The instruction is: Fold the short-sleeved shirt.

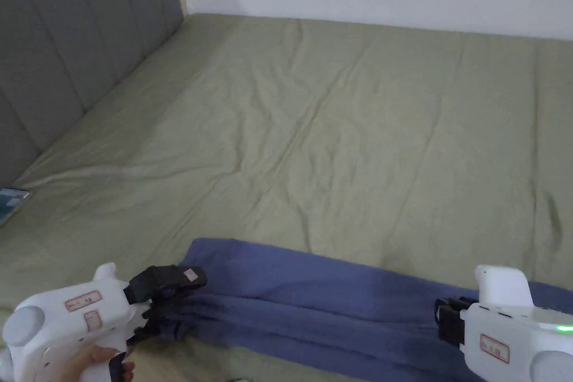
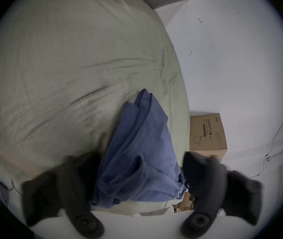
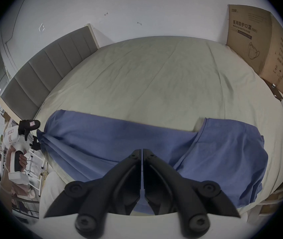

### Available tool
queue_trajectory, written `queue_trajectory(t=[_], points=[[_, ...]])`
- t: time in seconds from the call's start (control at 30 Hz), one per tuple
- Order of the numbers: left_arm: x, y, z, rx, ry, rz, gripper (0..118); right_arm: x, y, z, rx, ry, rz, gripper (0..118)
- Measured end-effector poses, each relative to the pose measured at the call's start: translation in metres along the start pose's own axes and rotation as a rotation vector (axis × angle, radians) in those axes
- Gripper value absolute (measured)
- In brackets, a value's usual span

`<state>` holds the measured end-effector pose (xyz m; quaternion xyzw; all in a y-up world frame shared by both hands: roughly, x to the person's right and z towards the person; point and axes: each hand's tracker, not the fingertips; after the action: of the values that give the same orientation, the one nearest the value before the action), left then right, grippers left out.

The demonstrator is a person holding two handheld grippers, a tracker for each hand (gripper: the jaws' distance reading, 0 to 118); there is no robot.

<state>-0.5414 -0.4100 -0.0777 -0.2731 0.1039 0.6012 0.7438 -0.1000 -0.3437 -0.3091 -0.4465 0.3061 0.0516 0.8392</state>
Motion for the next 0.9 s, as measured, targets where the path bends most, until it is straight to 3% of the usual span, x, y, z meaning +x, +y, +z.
queue_trajectory(t=[0.03,0.17,0.4,0.57,0.73,0.9], points=[[0.002,0.001,-0.003,0.002,0.043,-0.003,7,0.002,-0.001,-0.001,-0.005,0.003,-0.009,3],[0.004,0.004,-0.007,-0.029,0.055,-0.001,7,0.009,-0.004,0.003,-0.008,-0.011,-0.021,3],[0.075,-0.002,0.002,0.019,0.099,-0.218,7,0.040,-0.008,0.020,0.012,-0.035,-0.088,3],[0.168,-0.031,-0.016,-0.005,0.132,-0.545,7,0.073,-0.014,0.044,0.055,-0.071,-0.164,3],[0.245,-0.114,-0.071,-0.146,0.112,-0.884,7,0.106,-0.025,0.069,0.104,-0.118,-0.245,3],[0.249,-0.191,-0.139,-0.362,0.074,-1.003,7,0.128,-0.041,0.085,0.114,-0.150,-0.313,3]])
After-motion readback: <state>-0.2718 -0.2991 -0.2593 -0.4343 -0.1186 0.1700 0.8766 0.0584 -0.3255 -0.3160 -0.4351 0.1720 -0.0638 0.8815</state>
